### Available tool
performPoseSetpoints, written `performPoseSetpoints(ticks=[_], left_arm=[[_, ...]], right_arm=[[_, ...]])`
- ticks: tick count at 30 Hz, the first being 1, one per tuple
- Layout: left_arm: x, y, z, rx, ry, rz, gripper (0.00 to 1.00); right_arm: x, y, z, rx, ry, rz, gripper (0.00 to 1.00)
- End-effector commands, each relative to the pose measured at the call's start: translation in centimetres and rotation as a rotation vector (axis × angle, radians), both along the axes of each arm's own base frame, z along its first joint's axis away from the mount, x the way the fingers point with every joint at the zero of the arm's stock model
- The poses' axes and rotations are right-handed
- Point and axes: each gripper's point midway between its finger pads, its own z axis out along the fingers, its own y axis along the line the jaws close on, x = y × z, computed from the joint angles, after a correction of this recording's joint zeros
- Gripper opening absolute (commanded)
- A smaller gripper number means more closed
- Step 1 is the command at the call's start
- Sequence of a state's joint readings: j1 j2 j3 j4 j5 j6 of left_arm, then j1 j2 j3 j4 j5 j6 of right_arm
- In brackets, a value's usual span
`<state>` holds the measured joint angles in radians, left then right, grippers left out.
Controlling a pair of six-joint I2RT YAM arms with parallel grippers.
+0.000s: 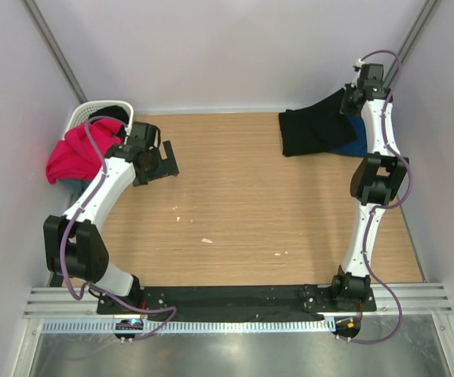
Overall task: Fold and stack the t-shirts
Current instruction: Neatly place the folded tshirt to the corner
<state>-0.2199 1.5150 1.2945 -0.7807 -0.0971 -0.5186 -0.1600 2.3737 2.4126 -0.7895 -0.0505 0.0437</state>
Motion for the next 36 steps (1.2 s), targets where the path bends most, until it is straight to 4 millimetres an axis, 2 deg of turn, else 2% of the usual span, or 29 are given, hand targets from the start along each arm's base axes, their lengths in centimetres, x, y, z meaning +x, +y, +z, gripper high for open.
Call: performPoseSetpoints(ticks=[1, 5, 19, 23, 36], left_arm=[[-0.4, 0.5, 1.1, -0.006, -0.033, 0.029, 1.0], [-0.8, 0.7, 0.8, -0.002, -0.028, 0.033, 1.0], [-0.9, 0.5, 0.5, -0.009, -0.022, 0.033, 1.0], [-1.1, 0.7, 0.7, -0.007, -0.027, 0.039, 1.0], [-1.4, 0.7, 0.8, -0.013, -0.035, 0.044, 1.0]], right_arm=[[0.6, -0.8, 8.5, -0.022, -0.199, 0.0, 0.01], [0.4, -1.3, 10.1, 0.001, -0.239, -0.005, 0.01], [-0.5, -3.3, 11.7, 0.009, -0.267, -0.019, 0.01], [-0.6, -2.9, 12.2, 0.028, -0.281, 0.002, 0.01], [-1.3, -3.5, 14.3, 0.0, -0.314, -0.008, 0.01]])
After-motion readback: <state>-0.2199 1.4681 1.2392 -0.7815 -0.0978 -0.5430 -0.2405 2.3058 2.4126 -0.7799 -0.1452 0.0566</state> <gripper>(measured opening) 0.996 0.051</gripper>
